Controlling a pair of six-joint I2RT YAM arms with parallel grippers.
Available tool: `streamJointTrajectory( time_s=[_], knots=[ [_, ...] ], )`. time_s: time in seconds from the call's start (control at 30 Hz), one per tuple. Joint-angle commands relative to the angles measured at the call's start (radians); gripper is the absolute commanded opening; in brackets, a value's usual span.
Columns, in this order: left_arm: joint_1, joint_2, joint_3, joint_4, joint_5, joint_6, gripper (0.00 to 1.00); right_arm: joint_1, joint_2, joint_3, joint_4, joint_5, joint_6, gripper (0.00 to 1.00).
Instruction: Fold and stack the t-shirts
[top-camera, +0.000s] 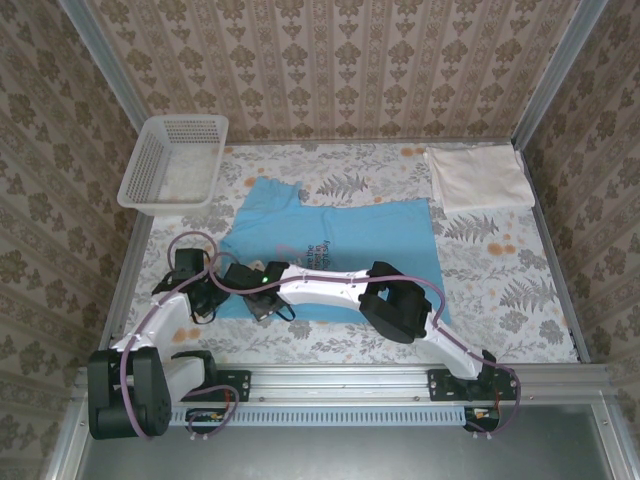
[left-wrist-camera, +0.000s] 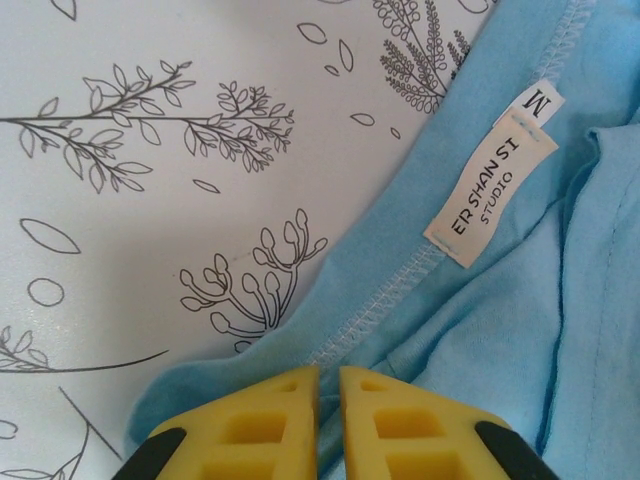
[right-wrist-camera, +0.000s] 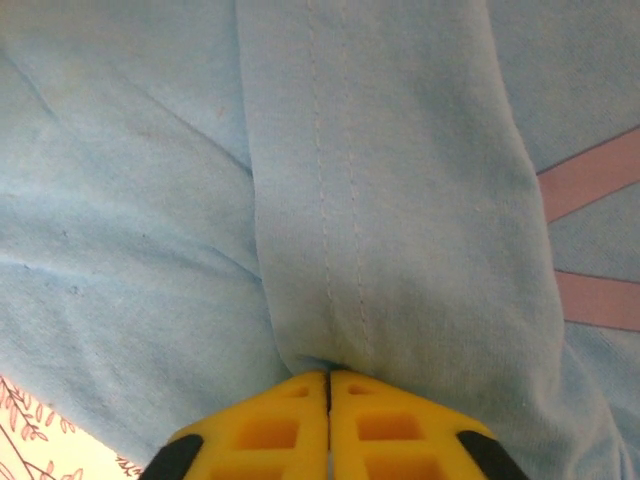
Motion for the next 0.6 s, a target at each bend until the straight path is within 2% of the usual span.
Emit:
streamJointTrajectory(
  time_s=[0.0, 0.13, 0.27, 0.57],
  knots=[
    [-0.003, -0.022, -0.01, -0.013, -0.008, 0.001, 0.14, -0.013, -0.004, -0.05, 0.031, -0.033, 0.021, 0.05],
    [-0.002, -0.024, -0.01, -0.013, -0.009, 0.0, 0.14, -0.034, -0.058, -0.114, 0.111, -0.096, 0.042, 0.0],
    [-0.003, -0.023, -0.011, -0.014, -0.011, 0.001, 0.14, -0.069, -0.097, -0.152, 0.168, -0.191, 0.076, 0.0],
    [-0.002, -0.027, -0.01, -0.015, -0.011, 0.0, 0.14, -0.158, -0.17, -0.233, 0.26, -0.318, 0.121, 0.0]
  ],
)
